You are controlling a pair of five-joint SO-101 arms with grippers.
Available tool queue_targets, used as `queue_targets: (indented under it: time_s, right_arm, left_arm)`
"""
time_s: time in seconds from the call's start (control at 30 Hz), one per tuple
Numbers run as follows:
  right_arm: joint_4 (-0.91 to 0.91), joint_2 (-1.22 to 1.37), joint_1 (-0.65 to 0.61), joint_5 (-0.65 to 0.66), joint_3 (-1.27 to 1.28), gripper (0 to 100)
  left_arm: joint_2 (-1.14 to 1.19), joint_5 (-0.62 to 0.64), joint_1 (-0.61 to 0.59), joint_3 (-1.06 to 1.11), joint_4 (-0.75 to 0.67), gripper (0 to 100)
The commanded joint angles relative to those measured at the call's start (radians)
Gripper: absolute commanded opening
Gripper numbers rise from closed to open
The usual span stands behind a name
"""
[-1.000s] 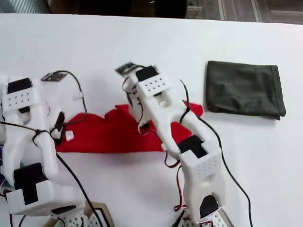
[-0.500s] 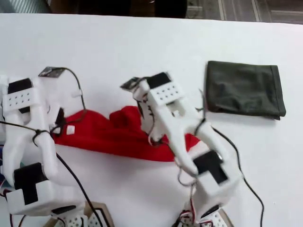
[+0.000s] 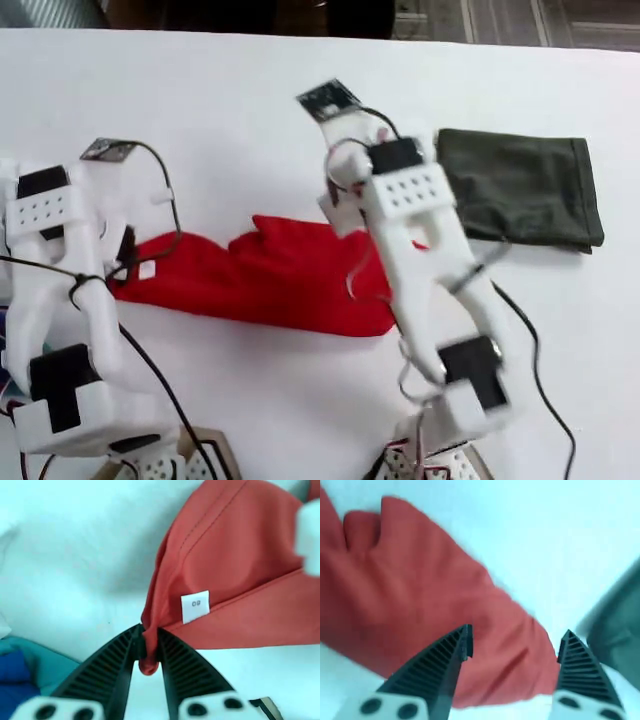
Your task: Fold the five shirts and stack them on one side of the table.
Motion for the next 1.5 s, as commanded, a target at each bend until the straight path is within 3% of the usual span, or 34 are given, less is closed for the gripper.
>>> queue_targets:
  time_s: [0.0, 0.37, 0.57, 0.63, 0.77, 0.8, 1.13, 1.33, 1.47]
  right_arm:
    - [0.038, 0.226, -0.044, -0.015, -0.276, 26.9]
    - [0.317, 0.842, -0.136, -0.017, -0.934, 27.1]
    - [0.331, 0.98, -0.137, -0.017, -0.997, 26.7]
    - [0.334, 0.975, -0.137, -0.017, -0.977, 22.1]
    - [0.334, 0.917, -0.127, -0.018, -0.97, 0.4]
    - [0.335, 0.894, -0.12, -0.018, -0.965, 3.6]
    - [0.335, 0.481, -0.051, -0.012, -0.775, 2.1]
    - [0.334, 0.139, 0.007, -0.008, -0.497, 2.1]
    - [0.332, -0.108, 0.002, 0.064, -0.226, 2.1]
  left_arm:
    - [-0.043, -0.006, -0.005, 0.007, 0.028, 3]
    - [-0.044, -0.002, -0.008, 0.087, 0.021, 3]
    - [-0.049, -0.008, -0.005, 0.084, 0.02, 3]
    - [-0.049, -0.008, -0.005, 0.082, 0.018, 3]
    - [-0.044, -0.008, -0.008, 0.082, -0.017, 3]
    - [-0.044, -0.008, -0.008, 0.084, -0.026, 3]
    - [-0.051, -0.008, -0.005, 0.077, -0.018, 3]
    - [-0.043, -0.006, -0.003, -0.151, 0.167, 3]
    - [-0.049, -0.006, -0.008, -0.314, 0.285, 3]
